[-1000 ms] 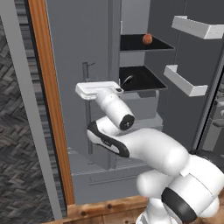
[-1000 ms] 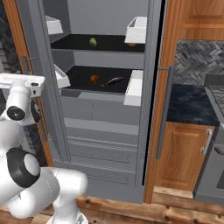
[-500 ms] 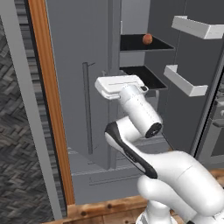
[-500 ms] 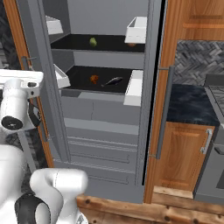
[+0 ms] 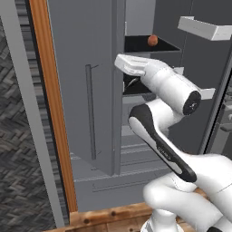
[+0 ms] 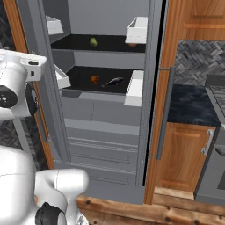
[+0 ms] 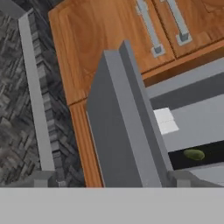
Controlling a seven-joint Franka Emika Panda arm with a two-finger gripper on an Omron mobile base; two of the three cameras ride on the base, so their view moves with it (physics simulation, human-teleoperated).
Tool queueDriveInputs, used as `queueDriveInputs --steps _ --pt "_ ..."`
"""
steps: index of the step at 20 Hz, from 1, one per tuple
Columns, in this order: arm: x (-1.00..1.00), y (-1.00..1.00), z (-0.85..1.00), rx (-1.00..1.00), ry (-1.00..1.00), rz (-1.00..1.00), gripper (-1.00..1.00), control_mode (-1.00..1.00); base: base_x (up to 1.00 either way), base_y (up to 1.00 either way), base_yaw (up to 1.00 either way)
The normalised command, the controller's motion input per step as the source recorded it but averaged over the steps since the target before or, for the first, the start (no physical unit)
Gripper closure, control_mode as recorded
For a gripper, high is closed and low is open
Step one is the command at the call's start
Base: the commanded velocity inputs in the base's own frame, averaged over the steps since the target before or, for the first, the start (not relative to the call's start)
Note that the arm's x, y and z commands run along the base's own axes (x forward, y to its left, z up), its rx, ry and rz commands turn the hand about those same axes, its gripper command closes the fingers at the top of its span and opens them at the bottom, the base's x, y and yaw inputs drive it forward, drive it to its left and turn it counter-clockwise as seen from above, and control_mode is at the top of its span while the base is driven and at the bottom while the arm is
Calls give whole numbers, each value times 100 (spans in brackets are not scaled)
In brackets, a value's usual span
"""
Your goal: Gather the cucumber and onion from the fridge and place them on a tray on the dining counter. Then gather the fish and chicken drumstick from the fridge and place them on the other tray.
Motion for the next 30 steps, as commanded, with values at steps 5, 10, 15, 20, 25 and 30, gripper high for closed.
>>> queueDriveInputs --steps 5,10,15,20,25,30 --pt "0 -40 -26 -5 35 1 -100 -100 0 0 0" --pt "-4 -26 -36 -1 16 2 -100 -100 0 0 0" --pt "10 -2 -24 0 12 1 -100 -100 0 0 0" --pt "21 -13 -17 0 13 0 -100 -100 0 0 0" --pt "27 -20 -16 1 11 4 -100 -100 0 0 0" --pt "28 -27 -3 7 17 1 -100 -100 0 0 0"
